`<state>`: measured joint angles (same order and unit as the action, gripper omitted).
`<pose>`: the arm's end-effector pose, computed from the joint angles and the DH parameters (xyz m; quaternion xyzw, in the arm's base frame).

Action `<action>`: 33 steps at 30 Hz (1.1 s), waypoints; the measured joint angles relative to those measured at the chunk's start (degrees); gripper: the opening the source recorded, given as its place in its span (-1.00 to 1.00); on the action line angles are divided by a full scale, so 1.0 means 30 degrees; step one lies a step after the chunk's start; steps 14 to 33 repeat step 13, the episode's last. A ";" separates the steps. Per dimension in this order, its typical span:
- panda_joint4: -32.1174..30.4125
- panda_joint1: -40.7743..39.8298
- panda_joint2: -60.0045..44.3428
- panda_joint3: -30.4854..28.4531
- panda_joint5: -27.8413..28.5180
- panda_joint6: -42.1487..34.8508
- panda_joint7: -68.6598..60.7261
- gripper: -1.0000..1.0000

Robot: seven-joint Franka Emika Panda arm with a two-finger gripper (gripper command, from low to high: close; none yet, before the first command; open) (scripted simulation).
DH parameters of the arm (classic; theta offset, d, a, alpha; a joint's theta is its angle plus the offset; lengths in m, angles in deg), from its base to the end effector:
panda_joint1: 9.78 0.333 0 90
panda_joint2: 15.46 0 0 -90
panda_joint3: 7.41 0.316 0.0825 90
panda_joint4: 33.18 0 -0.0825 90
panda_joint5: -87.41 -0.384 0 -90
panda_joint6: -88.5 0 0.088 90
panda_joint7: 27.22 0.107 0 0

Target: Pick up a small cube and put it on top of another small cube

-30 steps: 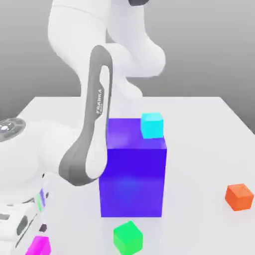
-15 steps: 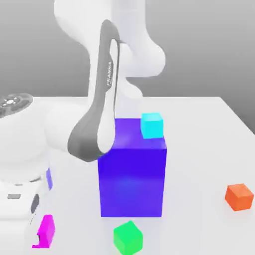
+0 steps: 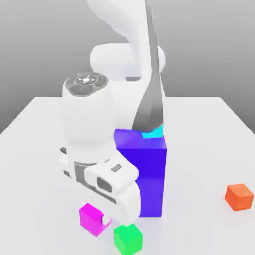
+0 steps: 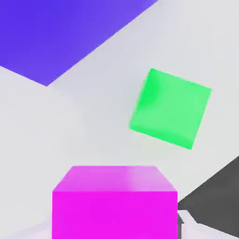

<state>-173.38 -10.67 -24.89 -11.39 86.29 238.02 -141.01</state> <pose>0.4845 -0.0424 0.2346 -0.5877 -0.8091 0.0010 0.0002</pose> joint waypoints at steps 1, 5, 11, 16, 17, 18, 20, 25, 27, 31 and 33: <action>-0.0188 0.0069 0.0211 0.0211 0.0088 -0.0015 -0.0838 -1.00; -0.0927 0.0437 0.1001 0.1006 0.0337 -0.0048 -0.4214 -1.00; -0.0934 0.0453 -0.1983 0.1243 0.0315 0.2949 -0.5085 1.00; -0.0933 0.0453 -0.1983 0.1243 0.0315 0.2949 -0.5085 1.00; -0.0933 0.0453 -0.1983 0.1243 0.0315 0.2949 -0.5085 1.00; -0.0933 0.0453 -0.1983 0.1243 0.0315 0.2949 -0.5085 1.00; -0.0933 0.0453 -0.1983 0.1243 0.0315 0.2949 -0.5085 1.00; -0.0933 0.0453 -0.1983 0.1243 0.0315 0.2949 -0.5085 1.00; -0.0933 0.0453 -0.1983 0.1243 0.0315 0.2949 -0.5085 1.00; -0.0933 0.0453 -0.1983 0.1243 0.0315 0.2949 -0.5085 1.00; -0.0933 0.0453 -0.1983 0.1243 0.0315 0.2949 -0.5085 1.00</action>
